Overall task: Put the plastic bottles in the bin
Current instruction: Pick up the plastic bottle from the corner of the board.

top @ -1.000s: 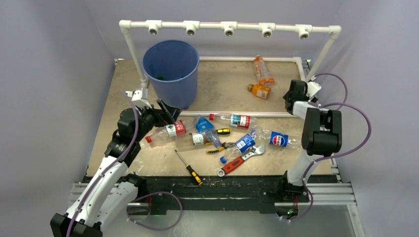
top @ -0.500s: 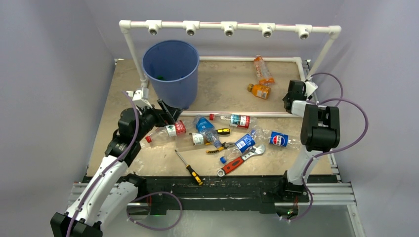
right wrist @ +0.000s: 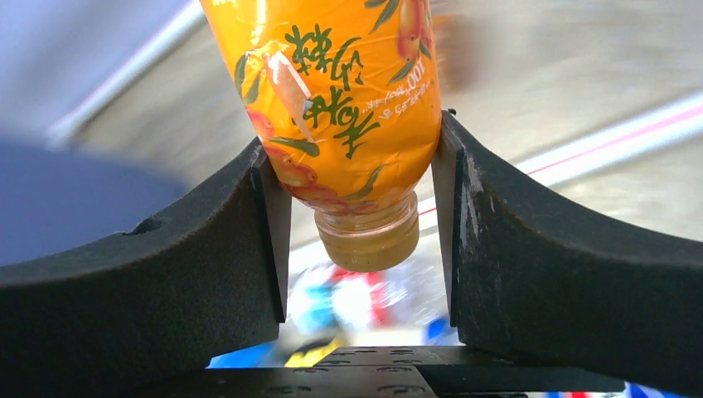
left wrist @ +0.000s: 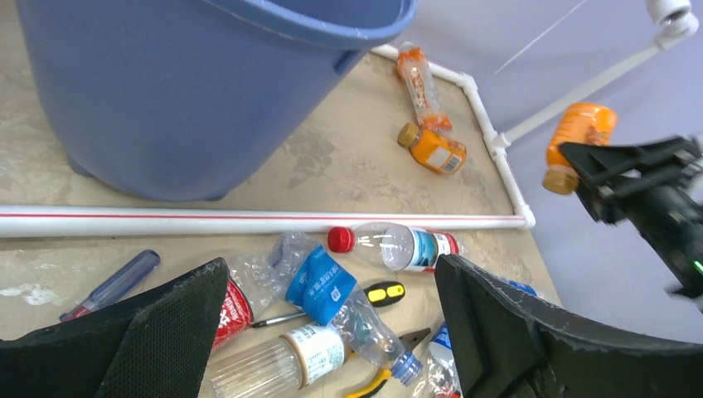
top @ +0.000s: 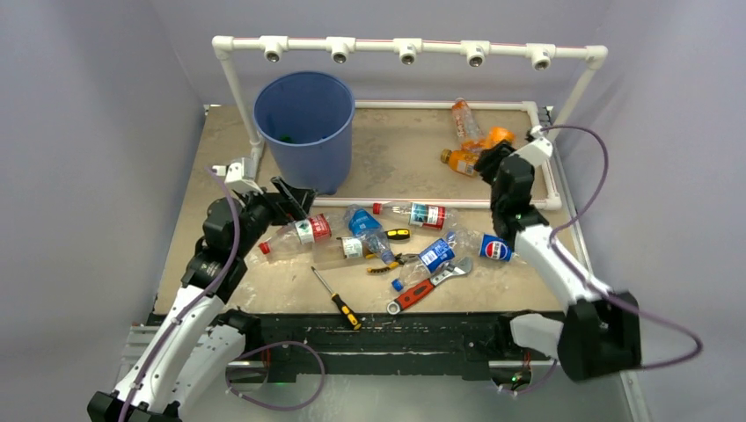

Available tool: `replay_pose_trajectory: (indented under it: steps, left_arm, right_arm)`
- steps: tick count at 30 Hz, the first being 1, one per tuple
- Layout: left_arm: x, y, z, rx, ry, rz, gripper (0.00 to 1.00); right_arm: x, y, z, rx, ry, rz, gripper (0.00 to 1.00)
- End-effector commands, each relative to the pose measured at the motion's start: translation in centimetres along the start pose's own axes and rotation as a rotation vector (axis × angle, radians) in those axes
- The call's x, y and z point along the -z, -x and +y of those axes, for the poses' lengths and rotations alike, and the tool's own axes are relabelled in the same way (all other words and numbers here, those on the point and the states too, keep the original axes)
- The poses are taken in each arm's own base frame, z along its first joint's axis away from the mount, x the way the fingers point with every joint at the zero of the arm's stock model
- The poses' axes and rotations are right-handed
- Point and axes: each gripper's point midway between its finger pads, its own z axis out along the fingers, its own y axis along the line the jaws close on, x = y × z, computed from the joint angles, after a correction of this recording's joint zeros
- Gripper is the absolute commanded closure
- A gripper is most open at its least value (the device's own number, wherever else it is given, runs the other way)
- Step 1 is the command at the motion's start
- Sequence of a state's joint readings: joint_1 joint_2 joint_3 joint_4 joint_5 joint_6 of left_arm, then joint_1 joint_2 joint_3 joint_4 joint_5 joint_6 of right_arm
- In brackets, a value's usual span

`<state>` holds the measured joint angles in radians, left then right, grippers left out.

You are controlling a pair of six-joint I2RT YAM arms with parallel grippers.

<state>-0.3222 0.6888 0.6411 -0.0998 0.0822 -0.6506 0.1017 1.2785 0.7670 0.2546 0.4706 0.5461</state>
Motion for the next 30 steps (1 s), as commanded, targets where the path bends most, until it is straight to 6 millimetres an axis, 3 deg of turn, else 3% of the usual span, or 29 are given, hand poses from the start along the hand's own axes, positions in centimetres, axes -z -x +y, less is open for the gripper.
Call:
replay_pose_trajectory:
  steps: [1,5,8,12,15,20,25,30]
  left_arm:
    - [0.9,2.3,0.1,-0.026,0.03,-0.097,0.06]
    - [1.8,4.2,0.1,-0.058,0.049,-0.173,0.05]
    - [2.5,5.7,-1.1,-0.108,0.019,-0.212,0.04]
    - [2.8,6.7,-4.2,-0.153,-0.115,-0.217,0.03]
    - [2.9,5.9,-7.9,-0.171,-0.338,-0.189,0.03]
    - [4.5,0.6,-13.8,-0.173,-0.806,-0.007,0.03]
    - [6.4,-1.0,-15.3,-0.155,-0.95,0.04,0.02]
    - [6.9,-2.8,-15.7,-0.166,-0.995,0.096,0.01]
  right_arm:
    - [9.1,1.8,7.6,-0.123,0.354,-0.031,0.63]
    - [17.2,-0.6,11.8,-0.058,0.787,0.106,0.62]
    - [22.9,-2.1,13.6,0.055,1.08,0.216,0.62]
    - [28.1,-3.9,13.8,0.137,1.307,0.358,0.63]
    - [31.2,-5.5,13.5,0.147,1.466,0.456,0.63]
    - [34.1,-8.3,12.4,0.137,1.634,0.58,0.62]
    - [34.9,-9.4,12.1,0.1,1.661,0.615,0.62]
    - [36.2,-10.7,12.7,0.063,1.687,0.662,0.62]
